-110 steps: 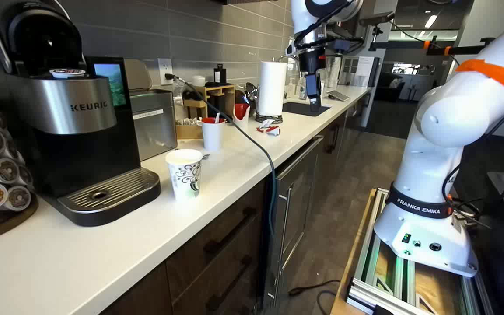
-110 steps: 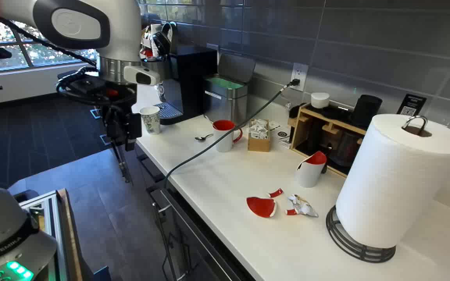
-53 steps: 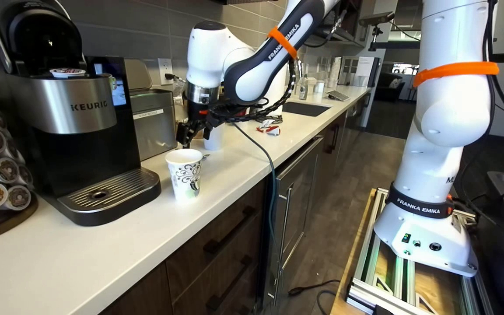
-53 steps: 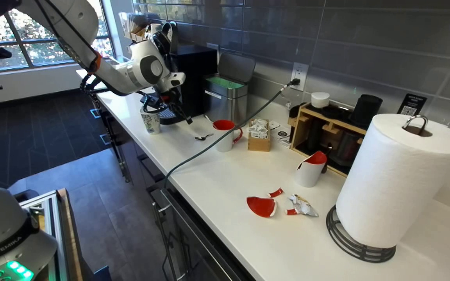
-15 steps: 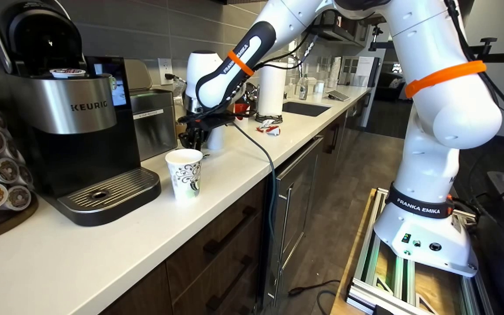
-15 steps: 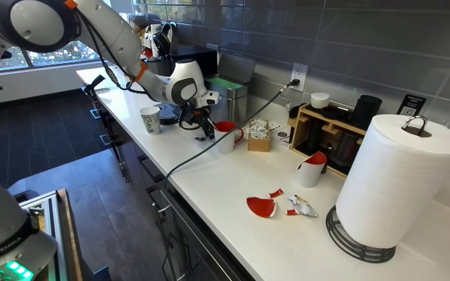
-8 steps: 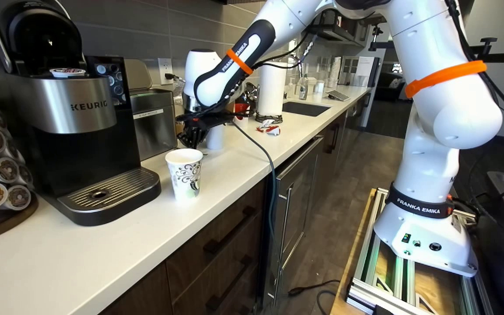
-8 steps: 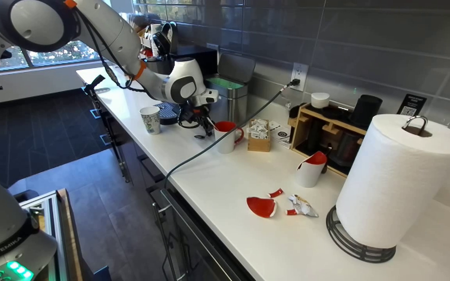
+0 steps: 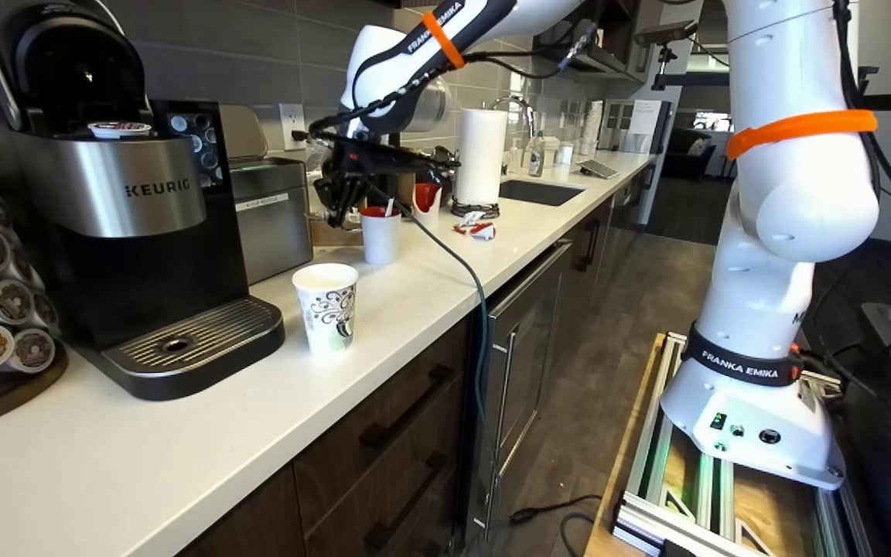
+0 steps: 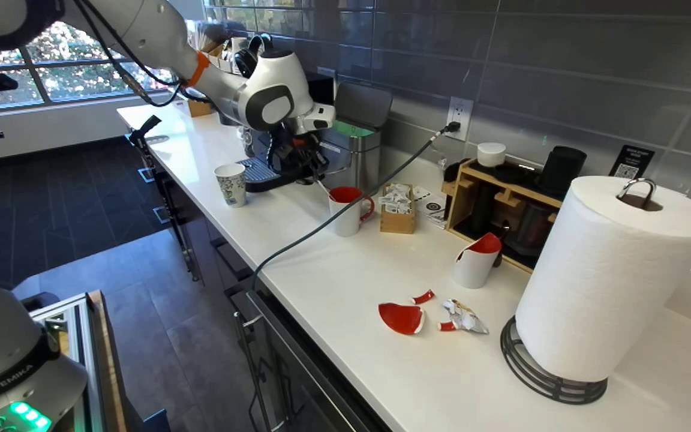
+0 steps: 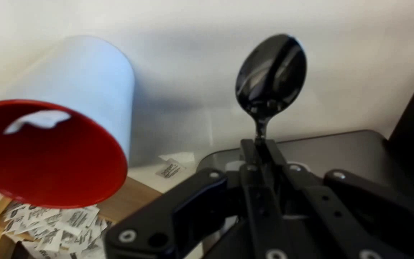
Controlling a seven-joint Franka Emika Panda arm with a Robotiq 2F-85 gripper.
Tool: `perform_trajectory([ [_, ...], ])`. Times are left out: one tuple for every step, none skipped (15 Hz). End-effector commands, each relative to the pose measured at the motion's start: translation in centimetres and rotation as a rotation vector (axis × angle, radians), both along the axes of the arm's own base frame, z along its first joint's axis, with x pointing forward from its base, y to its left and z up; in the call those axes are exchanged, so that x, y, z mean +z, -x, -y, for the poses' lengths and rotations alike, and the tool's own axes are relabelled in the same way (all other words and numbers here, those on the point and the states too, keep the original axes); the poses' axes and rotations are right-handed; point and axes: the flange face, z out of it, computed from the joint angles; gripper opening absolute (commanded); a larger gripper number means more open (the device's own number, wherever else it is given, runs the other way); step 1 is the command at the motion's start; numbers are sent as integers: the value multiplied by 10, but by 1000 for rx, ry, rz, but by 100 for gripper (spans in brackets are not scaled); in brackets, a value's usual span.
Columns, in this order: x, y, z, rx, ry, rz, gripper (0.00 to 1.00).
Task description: Put the spoon in the mug cup
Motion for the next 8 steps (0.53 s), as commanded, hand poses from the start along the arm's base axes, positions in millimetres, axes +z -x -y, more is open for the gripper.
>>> perform_trajectory([
  [38, 33, 22, -36, -34, 58, 2],
  [47, 38, 26, -49, -42, 84, 2],
  [58, 44, 30, -61, -66, 143, 2],
  [65, 47, 34, -80, -86, 188, 2],
  [71, 51, 38, -109, -124, 247, 2],
  [73, 54, 43, -141, -147, 303, 2],
  [75, 56, 48, -173, -168, 357, 2],
  [75, 58, 50, -188, -177, 405, 2],
])
